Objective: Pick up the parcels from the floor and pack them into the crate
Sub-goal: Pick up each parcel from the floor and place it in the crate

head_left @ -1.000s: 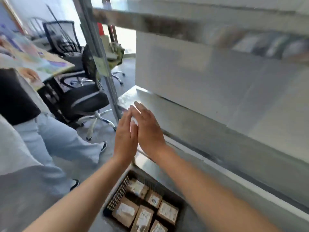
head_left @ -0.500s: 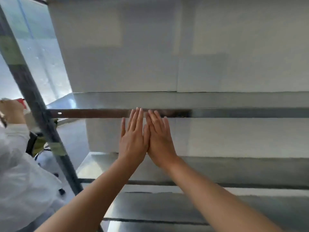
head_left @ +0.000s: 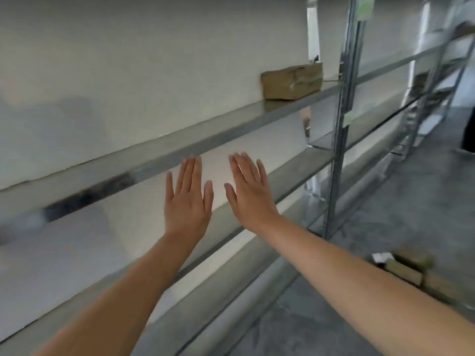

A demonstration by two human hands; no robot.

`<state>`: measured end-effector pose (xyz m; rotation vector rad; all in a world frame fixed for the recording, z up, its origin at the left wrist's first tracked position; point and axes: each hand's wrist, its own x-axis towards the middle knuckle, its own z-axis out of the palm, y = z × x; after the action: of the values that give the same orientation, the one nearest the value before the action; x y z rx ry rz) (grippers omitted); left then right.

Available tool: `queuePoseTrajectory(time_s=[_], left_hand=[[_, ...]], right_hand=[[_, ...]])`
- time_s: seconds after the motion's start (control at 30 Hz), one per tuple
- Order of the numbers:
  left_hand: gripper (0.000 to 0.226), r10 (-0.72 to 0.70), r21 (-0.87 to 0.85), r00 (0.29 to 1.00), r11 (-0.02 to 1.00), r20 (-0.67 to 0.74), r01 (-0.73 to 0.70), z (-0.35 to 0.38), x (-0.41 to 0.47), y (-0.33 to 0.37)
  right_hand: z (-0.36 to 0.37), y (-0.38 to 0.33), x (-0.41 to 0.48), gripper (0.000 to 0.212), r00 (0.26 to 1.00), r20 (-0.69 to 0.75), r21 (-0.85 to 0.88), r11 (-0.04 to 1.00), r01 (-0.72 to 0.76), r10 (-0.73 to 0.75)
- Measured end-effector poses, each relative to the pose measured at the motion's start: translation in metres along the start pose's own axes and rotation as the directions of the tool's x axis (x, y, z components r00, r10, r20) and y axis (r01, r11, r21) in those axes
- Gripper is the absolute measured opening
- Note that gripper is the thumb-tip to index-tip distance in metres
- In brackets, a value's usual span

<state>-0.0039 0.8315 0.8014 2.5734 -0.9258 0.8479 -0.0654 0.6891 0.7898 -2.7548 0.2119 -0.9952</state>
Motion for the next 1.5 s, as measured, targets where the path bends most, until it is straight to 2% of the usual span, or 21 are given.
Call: queuePoseTrajectory(time_s=[0.13,0.33,0.5,0.83,0.93,1.07,1.2,1.3,1.43,1.5], left_hand=[[0.058,0.146,-0.101,0.987,0.985,0.060,-0.140,0.070,0.027,0.121],[0.060,0.256,-0.223,0.955,0.950,0.150,-0.219,0.152,0.060,0.269],[0.056,0.364,-0.322,0.913,0.900,0.185,-0.293,0.204,0.081,0.355],[0.056,0.524,-0.517,0.816,0.782,0.244,-0.347,0.352,0.129,0.490],[0.056,0.579,-0.568,0.763,0.745,0.288,-0.351,0.417,0.144,0.537],[0.056,0.648,-0.628,0.657,0.706,0.386,-0.327,0.484,0.150,0.585],[0.054,0.728,-0.677,0.555,0.645,0.402,-0.356,0.543,0.136,0.622],[0.053,0.701,-0.680,0.529,0.677,0.478,-0.281,0.600,0.092,0.638],[0.052,0.690,-0.655,0.381,0.716,0.615,-0.239,0.681,-0.006,0.650],[0.050,0.652,-0.630,0.351,0.753,0.672,-0.193,0.730,-0.056,0.650]], right_hand=[[-0.044,0.141,-0.018,0.057,0.991,-0.050,-0.086,0.988,-0.126,0.122],[-0.101,0.321,-0.073,0.056,0.932,-0.079,-0.213,0.907,-0.363,0.355],[-0.122,0.417,-0.111,0.057,0.847,-0.109,-0.285,0.800,-0.528,0.520],[-0.110,0.563,-0.151,0.062,0.704,-0.131,-0.306,0.647,-0.698,0.698],[-0.094,0.615,-0.160,0.063,0.631,-0.101,-0.353,0.565,-0.746,0.769],[-0.064,0.671,-0.171,0.061,0.464,-0.058,-0.347,0.417,-0.840,0.884],[-0.019,0.717,-0.196,0.057,0.316,-0.056,-0.321,0.282,-0.904,0.947],[0.039,0.744,-0.235,0.055,0.219,0.000,-0.271,0.210,-0.939,0.976],[0.131,0.775,-0.320,0.056,0.092,0.148,-0.287,0.132,-0.949,0.985],[0.175,0.795,-0.370,0.055,0.024,0.213,-0.280,0.084,-0.956,0.977]])
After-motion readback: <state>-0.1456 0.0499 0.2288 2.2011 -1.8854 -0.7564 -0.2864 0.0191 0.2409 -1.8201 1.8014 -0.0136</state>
